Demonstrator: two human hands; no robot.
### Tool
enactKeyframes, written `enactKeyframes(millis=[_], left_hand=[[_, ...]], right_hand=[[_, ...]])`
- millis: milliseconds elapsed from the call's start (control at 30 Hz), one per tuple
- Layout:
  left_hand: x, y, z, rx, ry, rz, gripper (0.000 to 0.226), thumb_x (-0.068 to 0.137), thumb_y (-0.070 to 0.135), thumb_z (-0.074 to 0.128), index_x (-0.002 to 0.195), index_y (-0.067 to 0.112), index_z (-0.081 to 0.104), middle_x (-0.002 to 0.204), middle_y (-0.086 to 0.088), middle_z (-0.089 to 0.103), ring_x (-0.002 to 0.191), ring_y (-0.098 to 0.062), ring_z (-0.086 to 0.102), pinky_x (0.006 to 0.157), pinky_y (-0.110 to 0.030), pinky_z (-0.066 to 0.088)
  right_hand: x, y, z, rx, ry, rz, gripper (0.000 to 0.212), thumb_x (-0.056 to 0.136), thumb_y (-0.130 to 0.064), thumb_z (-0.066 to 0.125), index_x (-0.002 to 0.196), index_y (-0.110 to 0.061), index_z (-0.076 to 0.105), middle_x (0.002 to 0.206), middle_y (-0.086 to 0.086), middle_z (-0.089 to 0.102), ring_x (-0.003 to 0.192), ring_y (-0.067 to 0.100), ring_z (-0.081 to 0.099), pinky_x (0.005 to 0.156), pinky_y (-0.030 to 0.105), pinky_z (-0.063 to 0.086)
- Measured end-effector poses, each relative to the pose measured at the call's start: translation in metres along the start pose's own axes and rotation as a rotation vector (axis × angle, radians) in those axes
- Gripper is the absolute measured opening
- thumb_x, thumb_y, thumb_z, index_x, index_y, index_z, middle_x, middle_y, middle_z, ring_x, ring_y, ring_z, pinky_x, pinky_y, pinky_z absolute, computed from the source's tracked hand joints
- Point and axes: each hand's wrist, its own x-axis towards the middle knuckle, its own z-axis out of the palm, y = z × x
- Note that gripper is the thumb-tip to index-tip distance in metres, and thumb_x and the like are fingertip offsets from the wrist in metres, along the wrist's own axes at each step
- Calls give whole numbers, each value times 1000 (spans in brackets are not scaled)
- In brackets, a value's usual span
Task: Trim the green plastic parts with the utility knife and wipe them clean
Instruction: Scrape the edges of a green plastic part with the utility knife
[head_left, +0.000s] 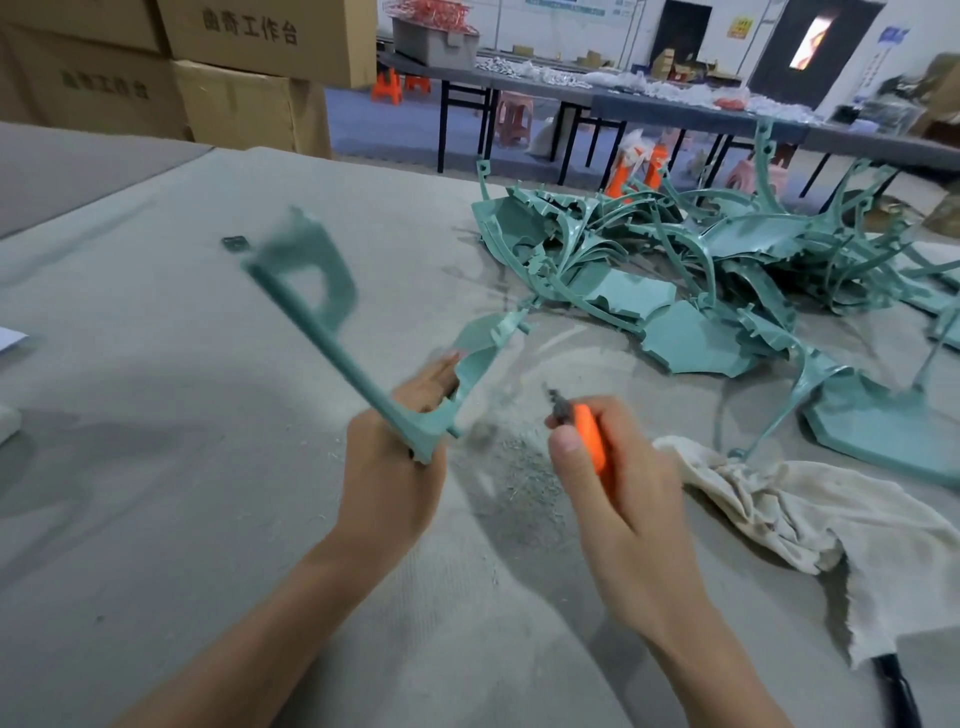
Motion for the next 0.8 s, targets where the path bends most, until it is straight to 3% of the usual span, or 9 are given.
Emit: enactKeyframes(millis=[67, 167, 267, 400, 567, 633, 700, 733, 800], left_hand=[[6, -3, -3, -30, -26, 22, 34, 87, 8, 50, 115, -4, 66, 116, -10, 67, 111, -5, 56, 97, -7, 37], [14, -16, -6, 118, -196, 16, 57, 87, 1, 57, 139, -5, 34, 145, -9, 37, 136, -19, 40, 113, -25, 26], [1, -19, -8, 228, 1, 216, 51, 81, -2, 59, 132, 1, 54, 138, -8, 50, 131, -23, 44, 109, -40, 33], [-4, -15, -8, 474, 99, 439, 42, 89, 1, 45, 127, 8, 62, 135, -8, 56, 128, -28, 50, 103, -43, 36], [-6, -6, -3, 541, 213, 614, 33, 92, 5, 57, 124, 12, 65, 137, -10, 55, 131, -32, 44, 107, -47, 28], [-4, 1, -2, 465, 287, 503, 37, 99, 17, 49, 136, 14, 51, 147, -15, 40, 136, -33, 32, 110, -44, 21], [-4, 6, 0, 266, 343, 297, 52, 96, 24, 51, 142, 16, 29, 147, -17, 22, 137, -36, 23, 111, -39, 23], [-3, 8, 1, 119, 343, 192, 61, 91, 22, 56, 142, 17, 23, 146, -16, 22, 134, -36, 27, 108, -36, 30], [-3, 10, 4, -276, 236, -78, 69, 82, 10, 64, 138, 21, 24, 135, 1, 42, 116, -23, 50, 89, -31, 46]], right_hand=[[0, 2, 1, -16, 2, -5, 41, 97, -64, 38, 89, -26, 52, 64, -7, 48, 56, 12, 46, 55, 28, 33], [3, 2, -4, 174, 79, 50, 55, 94, -72, 36, 86, -21, 56, 64, 2, 46, 54, 9, 40, 51, 25, 32], [8, 2, -10, 328, 107, 147, 47, 91, -69, 42, 91, -27, 64, 63, 4, 48, 54, 7, 39, 50, 23, 30], [10, -2, -14, 472, -10, 271, 44, 79, -61, 62, 92, -21, 72, 61, -5, 54, 51, 2, 44, 52, 14, 35], [8, -8, -15, 557, -131, 398, 40, 83, -38, 74, 68, -2, 64, 45, -8, 51, 42, 12, 30, 44, 19, 27], [9, -10, -16, 614, -96, 445, 37, 79, -37, 69, 65, -3, 64, 47, -1, 50, 43, 14, 29, 42, 20, 25], [13, -9, -17, 687, 0, 525, 28, 72, -38, 71, 61, -12, 66, 54, 8, 54, 43, 14, 35, 42, 22, 27], [15, -7, -18, 738, 57, 556, 23, 70, -38, 72, 58, -18, 68, 58, 9, 58, 44, 15, 40, 43, 23, 32], [18, -3, -21, 785, 139, 564, 21, 68, -39, 72, 56, -22, 69, 60, 7, 60, 46, 14, 44, 44, 24, 37]])
